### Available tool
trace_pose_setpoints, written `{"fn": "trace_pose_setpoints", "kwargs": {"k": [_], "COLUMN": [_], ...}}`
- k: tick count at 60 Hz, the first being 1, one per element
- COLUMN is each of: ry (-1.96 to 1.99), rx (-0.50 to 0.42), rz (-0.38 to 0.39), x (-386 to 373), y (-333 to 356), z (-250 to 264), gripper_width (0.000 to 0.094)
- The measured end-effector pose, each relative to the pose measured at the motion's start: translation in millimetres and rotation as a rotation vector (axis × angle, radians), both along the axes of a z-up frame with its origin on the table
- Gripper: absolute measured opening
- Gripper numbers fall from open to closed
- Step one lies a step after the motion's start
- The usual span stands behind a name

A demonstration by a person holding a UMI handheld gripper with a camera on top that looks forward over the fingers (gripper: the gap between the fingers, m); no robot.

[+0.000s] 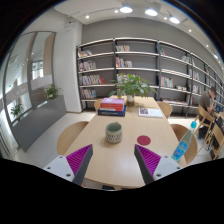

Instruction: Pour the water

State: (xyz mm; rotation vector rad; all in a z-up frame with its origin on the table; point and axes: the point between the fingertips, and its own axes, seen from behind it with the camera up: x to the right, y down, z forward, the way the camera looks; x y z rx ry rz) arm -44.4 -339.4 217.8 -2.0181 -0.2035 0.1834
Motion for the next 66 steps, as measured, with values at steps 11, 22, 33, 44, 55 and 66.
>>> {"fn": "trace_pose_setpoints", "kwargs": {"k": [11,22,33,44,55,66], "ry": [-0.003,-0.029,-0.071,-0.055,-0.035,-0.024], "rx": [0.039,0.014,0.048,0.099,0.133,0.207], "rz": [-0.116,-0.273,-0.372,-0.374,-0.341,-0.340], "x": [85.3,198.7,289.0,326.6,336.8,333.3], "y": [6.5,12.7,47.0,108.6,161.0,186.6], "z": [-23.8,-68.3,-89.9,-103.2,-120.1,-118.7], "gripper_width": [0.0861,0.0854,0.0853,0.0856,0.0768,0.0513]}}
